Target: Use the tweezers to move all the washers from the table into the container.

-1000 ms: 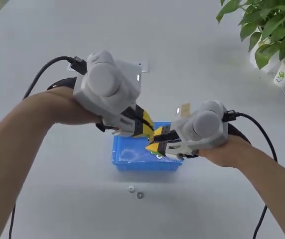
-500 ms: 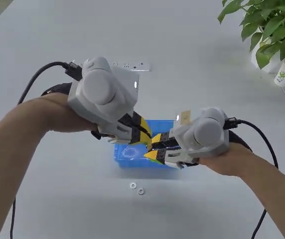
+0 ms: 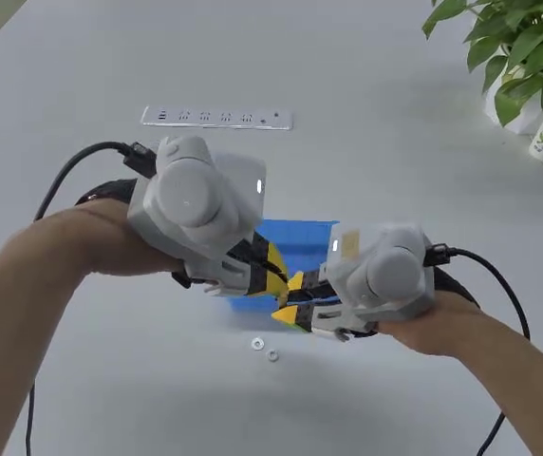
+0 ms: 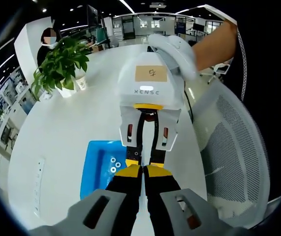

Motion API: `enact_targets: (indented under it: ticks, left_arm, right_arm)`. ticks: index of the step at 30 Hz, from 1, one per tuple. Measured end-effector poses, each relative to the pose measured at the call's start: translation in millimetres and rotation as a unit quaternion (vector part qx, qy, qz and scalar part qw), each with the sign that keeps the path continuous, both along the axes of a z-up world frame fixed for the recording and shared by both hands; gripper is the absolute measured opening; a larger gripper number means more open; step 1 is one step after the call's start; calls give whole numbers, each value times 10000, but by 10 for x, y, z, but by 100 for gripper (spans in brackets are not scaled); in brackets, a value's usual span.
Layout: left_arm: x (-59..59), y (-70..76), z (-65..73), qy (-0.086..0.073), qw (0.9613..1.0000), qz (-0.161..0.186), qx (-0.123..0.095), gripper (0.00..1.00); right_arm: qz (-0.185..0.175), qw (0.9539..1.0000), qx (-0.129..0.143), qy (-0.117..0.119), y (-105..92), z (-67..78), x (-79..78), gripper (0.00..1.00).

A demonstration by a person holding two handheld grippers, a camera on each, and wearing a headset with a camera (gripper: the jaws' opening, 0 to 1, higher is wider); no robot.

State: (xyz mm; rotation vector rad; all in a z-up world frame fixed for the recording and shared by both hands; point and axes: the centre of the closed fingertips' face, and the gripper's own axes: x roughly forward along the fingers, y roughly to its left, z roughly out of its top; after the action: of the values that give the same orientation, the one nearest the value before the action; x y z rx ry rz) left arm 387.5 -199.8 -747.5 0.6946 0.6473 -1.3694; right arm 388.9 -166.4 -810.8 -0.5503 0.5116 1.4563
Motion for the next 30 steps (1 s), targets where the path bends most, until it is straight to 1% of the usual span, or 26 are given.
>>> enact_targets:
  ticks: [7, 11, 19, 22, 26, 30]
  left_arm:
    - [-109, 36, -102, 100, 9999, 11, 32, 6]
    - [-165, 56, -162, 126, 9999, 4, 51, 6]
    - [-235, 88, -255, 179, 9998, 50, 15, 6]
    - [-258, 94, -296, 232, 9997, 72, 0, 6]
    - [-285, 98, -341, 250, 9997, 75, -18, 6]
    - [-314, 101, -387, 324, 9994, 79, -34, 6]
  right_arm:
    - [55, 10000, 9, 82, 22, -99, -128, 12]
    - [57, 9999, 18, 120, 37, -154, -179, 12]
    - [103, 9999, -37, 108, 55, -244, -251, 12]
    - [127, 9998, -60, 161, 64, -287, -287, 12]
    - [124, 9997, -72, 191, 74, -331, -306, 12]
    - [147, 9995, -100, 261, 78, -383, -334, 13]
